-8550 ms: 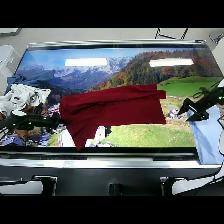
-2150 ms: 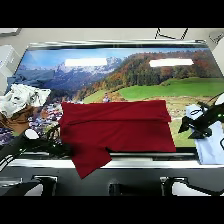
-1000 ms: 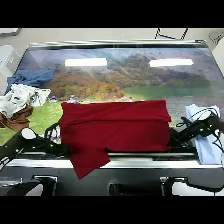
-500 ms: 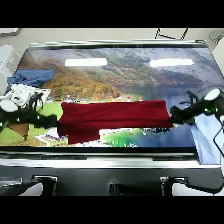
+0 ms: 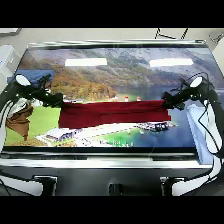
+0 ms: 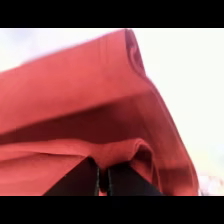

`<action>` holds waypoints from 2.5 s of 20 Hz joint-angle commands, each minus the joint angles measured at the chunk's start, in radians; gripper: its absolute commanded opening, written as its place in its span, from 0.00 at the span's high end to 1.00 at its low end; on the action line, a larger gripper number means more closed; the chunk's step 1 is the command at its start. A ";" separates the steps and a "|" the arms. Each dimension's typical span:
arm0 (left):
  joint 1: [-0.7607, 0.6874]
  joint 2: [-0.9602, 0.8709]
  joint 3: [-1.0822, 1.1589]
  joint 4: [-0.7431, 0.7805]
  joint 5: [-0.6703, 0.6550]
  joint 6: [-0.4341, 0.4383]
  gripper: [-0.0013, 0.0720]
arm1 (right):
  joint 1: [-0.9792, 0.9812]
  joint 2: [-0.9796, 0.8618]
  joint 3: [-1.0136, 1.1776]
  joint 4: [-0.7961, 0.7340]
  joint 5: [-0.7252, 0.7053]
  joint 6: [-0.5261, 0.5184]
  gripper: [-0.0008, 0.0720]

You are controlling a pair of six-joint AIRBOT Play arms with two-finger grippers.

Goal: Fold the clothes and pants, and hang the long-sleeved shirts on hangers.

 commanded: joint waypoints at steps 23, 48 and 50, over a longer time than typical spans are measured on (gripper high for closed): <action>-0.087 0.045 0.123 -0.159 -0.020 -0.017 0.37 | 0.005 -0.078 0.039 0.238 0.087 -0.183 0.94; -0.645 -0.208 0.039 -0.504 0.607 -0.150 0.95 | 0.431 0.380 0.038 0.380 0.016 -0.079 0.94; -0.487 -0.079 0.039 -0.209 0.505 -0.235 0.95 | 0.504 0.297 0.038 0.431 -0.064 -0.094 0.94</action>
